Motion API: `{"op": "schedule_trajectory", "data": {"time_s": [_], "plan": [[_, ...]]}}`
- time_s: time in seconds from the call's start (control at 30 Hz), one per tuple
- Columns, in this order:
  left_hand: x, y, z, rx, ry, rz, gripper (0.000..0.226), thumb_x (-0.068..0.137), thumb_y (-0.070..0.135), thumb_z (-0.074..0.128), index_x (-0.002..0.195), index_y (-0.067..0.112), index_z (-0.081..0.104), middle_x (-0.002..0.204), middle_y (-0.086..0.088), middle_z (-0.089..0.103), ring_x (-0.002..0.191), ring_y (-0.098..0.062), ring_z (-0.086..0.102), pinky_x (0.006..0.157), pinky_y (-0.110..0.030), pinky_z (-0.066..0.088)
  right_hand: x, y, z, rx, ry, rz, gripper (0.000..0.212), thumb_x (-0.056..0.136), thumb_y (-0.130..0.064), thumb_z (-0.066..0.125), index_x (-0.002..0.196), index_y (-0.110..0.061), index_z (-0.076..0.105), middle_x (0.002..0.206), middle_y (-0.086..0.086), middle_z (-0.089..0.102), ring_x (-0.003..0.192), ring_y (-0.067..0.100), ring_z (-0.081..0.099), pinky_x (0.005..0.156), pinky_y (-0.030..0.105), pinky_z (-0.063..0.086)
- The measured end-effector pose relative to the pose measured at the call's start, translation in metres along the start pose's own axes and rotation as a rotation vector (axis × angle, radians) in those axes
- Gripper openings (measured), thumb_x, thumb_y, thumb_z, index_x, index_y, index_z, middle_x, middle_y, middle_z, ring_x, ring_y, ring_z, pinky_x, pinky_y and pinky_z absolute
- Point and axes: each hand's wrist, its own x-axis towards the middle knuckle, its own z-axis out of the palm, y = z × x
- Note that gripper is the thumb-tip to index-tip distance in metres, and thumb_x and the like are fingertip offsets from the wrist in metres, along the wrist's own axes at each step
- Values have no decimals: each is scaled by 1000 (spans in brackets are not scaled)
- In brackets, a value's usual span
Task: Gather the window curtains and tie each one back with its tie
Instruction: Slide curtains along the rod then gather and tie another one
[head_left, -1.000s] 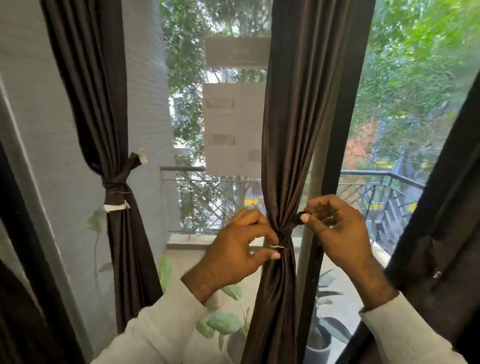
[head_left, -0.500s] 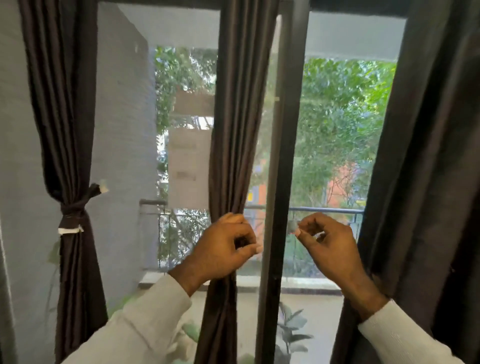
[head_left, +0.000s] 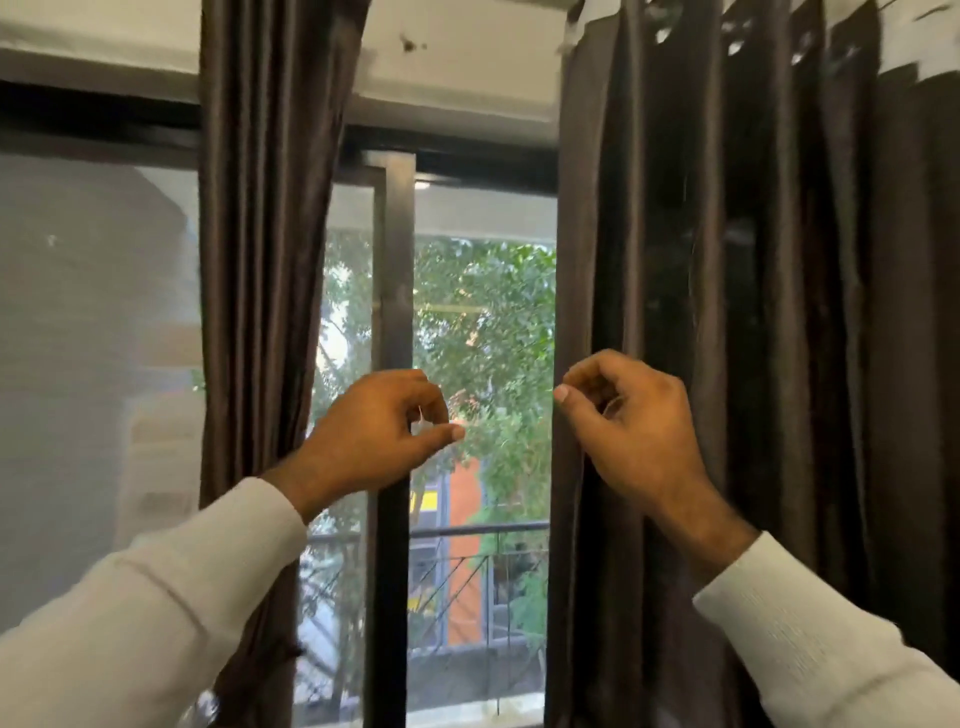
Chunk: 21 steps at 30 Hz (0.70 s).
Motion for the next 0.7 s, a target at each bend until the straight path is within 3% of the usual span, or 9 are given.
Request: {"op": "schedule_trajectory", "data": {"time_s": [0.1,0.2,0.23,0.33,0.43,0.5,0.57,0.63,0.7], "plan": [[56,-10,7,-8,98,-71,26,90,50,84,79,29,73,78,16,66,76,-8,64,72,-37,58,56,21,4,-88,132,35,23,92,-36,80,106,-21,71,94,-7,71,83,7,67,77,34,60],[102,-18,12,-63,225,-103,23,96,42,79,84,23,76,80,8,71,79,-13,67,78,-39,61,108,40,20,-241,86,151,66,88,-55,80,138,-19,56,128,3,66,111,21,66,94,41,58],[116,-22,15,-87,266,-105,23,98,39,77,86,20,76,80,6,71,78,-14,67,79,-40,61,123,47,28,-307,69,180,71,88,-55,79,142,-16,53,133,7,64,117,27,65,97,42,57],[153,-35,22,-178,358,-101,31,104,35,70,83,13,72,73,2,67,72,-16,62,78,-44,59,153,59,60,-406,72,159,38,96,-36,68,127,-15,60,120,15,71,108,39,69,88,42,58],[191,-49,23,-271,378,-100,44,108,44,61,86,7,69,73,-3,63,71,-17,57,75,-44,55,171,62,95,-355,-60,-109,13,96,-19,62,108,-17,65,102,15,74,91,37,70,79,43,59],[212,-53,21,-338,411,-128,55,107,57,56,93,6,70,85,-15,70,77,-20,62,75,-51,58,180,59,100,-251,-175,-326,10,98,-25,68,99,-15,66,89,10,71,80,28,65,73,40,55],[226,-51,17,-401,446,-172,67,100,72,52,99,7,72,94,-15,74,82,-18,67,77,-52,60,192,62,89,-211,-43,-433,26,102,-47,63,98,-22,69,88,-1,68,83,19,62,75,38,52],[235,-41,16,-422,446,-186,75,91,82,51,102,10,72,98,-12,75,88,-23,71,81,-51,62,203,75,69,-258,300,-421,38,105,-55,52,106,-24,73,105,-1,68,103,23,61,90,42,50],[243,-27,17,-391,398,-159,71,93,82,52,107,14,70,107,-9,74,101,-29,72,83,-52,63,216,96,48,-315,598,-294,41,103,-57,51,116,-22,70,122,3,62,118,27,55,101,40,43]]}}
